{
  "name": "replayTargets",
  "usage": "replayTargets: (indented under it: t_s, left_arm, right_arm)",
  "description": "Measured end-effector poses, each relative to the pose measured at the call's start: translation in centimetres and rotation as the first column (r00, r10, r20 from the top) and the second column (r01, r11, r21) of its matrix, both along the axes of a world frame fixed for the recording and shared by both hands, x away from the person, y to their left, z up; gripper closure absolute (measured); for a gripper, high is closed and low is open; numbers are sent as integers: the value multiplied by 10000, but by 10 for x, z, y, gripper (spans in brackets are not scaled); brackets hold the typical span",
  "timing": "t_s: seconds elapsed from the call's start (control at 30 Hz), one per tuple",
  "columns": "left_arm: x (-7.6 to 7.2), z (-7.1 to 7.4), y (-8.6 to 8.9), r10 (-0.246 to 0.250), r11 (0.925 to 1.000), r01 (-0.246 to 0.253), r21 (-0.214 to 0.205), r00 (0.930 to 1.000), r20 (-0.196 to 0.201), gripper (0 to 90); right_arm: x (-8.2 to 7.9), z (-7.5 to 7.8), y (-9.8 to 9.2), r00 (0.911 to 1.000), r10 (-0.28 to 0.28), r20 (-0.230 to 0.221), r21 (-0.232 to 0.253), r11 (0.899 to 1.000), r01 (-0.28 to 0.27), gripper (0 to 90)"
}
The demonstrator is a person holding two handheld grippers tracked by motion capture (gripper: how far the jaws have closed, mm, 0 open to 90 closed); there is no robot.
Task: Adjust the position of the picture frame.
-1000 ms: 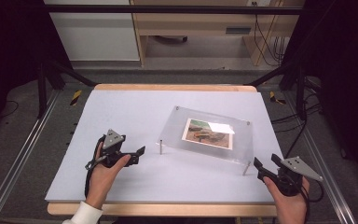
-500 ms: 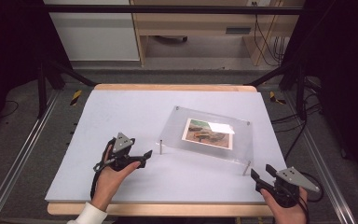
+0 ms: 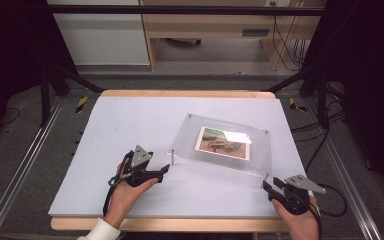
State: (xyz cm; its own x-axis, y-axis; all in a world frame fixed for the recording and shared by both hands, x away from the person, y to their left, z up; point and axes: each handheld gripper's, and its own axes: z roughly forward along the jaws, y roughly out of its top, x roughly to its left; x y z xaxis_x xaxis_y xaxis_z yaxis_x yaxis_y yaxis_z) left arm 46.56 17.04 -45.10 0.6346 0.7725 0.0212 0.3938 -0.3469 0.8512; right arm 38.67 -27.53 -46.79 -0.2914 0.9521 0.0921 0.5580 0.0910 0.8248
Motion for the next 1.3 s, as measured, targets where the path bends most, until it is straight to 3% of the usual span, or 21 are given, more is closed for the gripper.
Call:
replayTargets:
  t_s: [0.27,0.6,0.97,1.3]
  left_arm:
    - [0,-4,-5,83,9999,-83,-91,10000,-19,277]
    - [1,-6,-9,171,9994,-172,-288,9998,-45,331]
    - [3,-10,-12,215,9975,-238,-660,9991,-362,433]
    - [16,-16,-16,213,9949,-274,-973,9978,-627,560]
  right_arm:
    - [9,-4,-1,10000,-50,7,607,9981,49,652]
    - [20,-10,5,9998,98,-161,896,9959,-84,719]
    - [26,-12,7,9998,93,-163,1168,9931,-73,838]
    - [26,-12,6,9998,123,-163,1123,9936,-104,845]
